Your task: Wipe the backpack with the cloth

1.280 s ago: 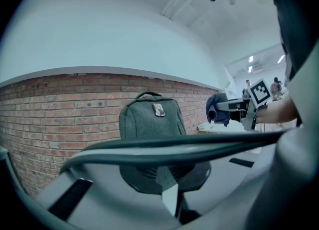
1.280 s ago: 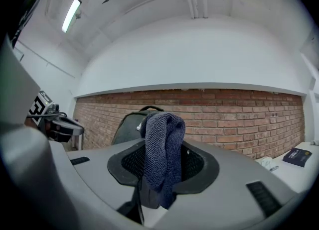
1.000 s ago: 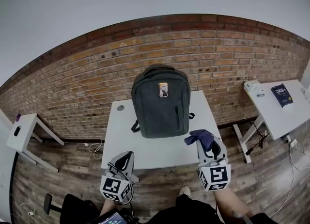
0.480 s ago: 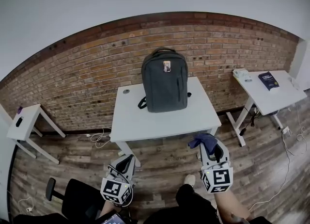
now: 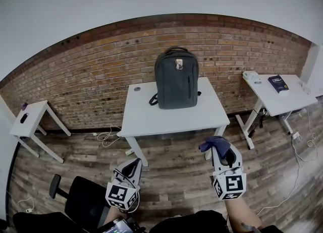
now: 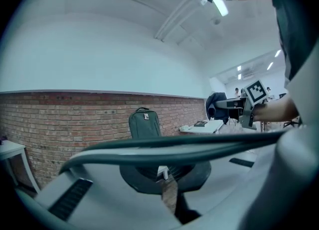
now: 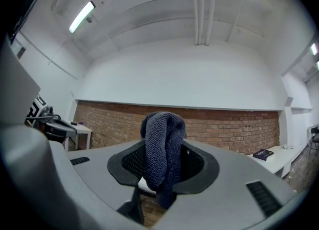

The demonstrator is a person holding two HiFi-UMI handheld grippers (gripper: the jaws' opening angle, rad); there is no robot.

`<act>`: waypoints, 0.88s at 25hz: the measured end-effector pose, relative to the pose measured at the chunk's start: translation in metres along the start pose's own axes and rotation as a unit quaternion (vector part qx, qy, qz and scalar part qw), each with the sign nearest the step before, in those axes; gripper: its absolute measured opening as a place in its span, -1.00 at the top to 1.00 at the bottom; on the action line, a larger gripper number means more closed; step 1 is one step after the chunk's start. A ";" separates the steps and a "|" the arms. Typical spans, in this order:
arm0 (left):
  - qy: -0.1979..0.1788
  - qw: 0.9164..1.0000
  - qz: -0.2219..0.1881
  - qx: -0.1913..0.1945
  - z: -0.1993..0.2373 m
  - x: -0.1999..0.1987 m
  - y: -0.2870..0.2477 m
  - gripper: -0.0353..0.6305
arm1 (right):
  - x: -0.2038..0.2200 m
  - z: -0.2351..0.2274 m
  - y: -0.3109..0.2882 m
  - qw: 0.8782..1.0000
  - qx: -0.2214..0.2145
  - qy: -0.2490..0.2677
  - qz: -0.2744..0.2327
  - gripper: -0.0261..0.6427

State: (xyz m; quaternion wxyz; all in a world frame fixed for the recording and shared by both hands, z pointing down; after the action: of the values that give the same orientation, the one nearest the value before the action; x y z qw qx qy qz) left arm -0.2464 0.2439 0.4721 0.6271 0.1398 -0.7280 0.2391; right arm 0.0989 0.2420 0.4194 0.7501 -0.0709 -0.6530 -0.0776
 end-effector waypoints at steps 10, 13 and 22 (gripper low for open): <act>-0.003 1.000 -0.011 -0.008 -0.025 -0.018 0.002 0.90 | -0.007 -0.019 0.017 1.000 -0.018 0.009 0.009 0.53; -0.004 1.000 -0.013 -0.009 -0.034 -0.023 -0.002 0.90 | -0.005 -0.026 0.022 1.000 -0.022 0.011 0.009 0.53; -0.013 1.000 -0.001 -0.020 -0.048 -0.026 -0.008 0.90 | 0.002 -0.043 0.028 0.999 -0.034 0.007 0.012 0.53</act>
State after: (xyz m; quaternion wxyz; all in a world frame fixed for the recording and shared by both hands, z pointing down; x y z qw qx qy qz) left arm -0.1968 0.2599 0.4530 0.6201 0.1307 -0.7410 0.2218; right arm 0.1467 0.2605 0.4153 0.7524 -0.1035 -0.6441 -0.0915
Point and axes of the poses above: the fingertips, and each gripper's own axes: y backward along the fingers, z to its left, x out of its underside, the point moved 8 cm from there along y, backward along the fingers, and after that the axes turned 6 degrees about z, right-handed, at the moved point
